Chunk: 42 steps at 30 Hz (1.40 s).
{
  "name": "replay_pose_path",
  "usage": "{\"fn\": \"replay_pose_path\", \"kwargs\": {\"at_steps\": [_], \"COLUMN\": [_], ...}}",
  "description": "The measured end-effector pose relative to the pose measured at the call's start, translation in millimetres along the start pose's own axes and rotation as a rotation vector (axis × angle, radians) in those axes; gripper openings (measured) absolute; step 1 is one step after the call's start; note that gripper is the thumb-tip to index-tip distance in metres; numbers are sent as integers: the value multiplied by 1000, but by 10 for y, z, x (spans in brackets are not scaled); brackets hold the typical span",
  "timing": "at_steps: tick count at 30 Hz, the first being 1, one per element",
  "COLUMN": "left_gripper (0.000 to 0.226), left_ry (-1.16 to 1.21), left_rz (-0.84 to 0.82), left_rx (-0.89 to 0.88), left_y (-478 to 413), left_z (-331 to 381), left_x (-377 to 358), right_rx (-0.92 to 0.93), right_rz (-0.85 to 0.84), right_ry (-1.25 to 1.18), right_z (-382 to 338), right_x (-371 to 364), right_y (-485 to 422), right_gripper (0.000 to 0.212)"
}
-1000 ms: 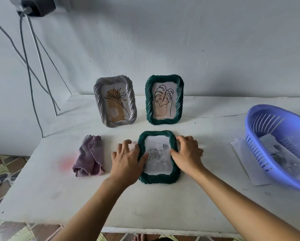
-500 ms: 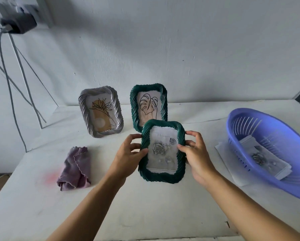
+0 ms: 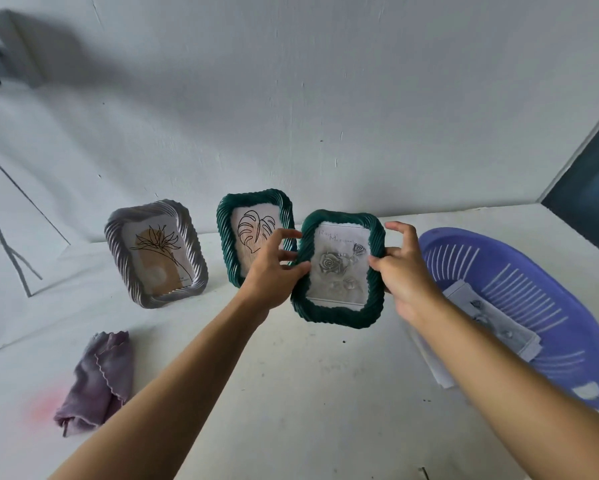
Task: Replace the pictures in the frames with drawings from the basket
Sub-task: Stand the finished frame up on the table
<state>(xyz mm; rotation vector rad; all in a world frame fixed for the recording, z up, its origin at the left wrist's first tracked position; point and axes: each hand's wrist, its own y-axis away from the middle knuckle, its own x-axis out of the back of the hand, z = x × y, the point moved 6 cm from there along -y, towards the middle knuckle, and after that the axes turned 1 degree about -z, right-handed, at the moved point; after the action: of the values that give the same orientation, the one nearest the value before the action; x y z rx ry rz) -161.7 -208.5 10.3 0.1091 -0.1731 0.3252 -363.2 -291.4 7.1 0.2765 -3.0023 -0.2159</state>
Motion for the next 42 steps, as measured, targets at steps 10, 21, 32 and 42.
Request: {"fn": "replay_pose_path", "kwargs": {"at_steps": [10, 21, 32, 42], "left_gripper": [43, 52, 71, 71], "left_ry": [-63, -227, -220, -229], "left_rz": [35, 43, -22, -33], "left_rx": [-88, -226, -241, -246], "left_y": [-964, -1175, -1027, -926], "left_z": [318, -114, -209, -198], "left_x": [-376, -710, -651, -647], "right_rx": [88, 94, 193, 190], "right_rz": [222, 354, 245, 267], "right_ry": [64, 137, 269, 289], "right_z": [-391, -43, 26, -6], "right_x": [113, 145, 177, 72], "right_y": [-815, -1007, -827, -711], "right_gripper": [53, 47, 74, 81]}}
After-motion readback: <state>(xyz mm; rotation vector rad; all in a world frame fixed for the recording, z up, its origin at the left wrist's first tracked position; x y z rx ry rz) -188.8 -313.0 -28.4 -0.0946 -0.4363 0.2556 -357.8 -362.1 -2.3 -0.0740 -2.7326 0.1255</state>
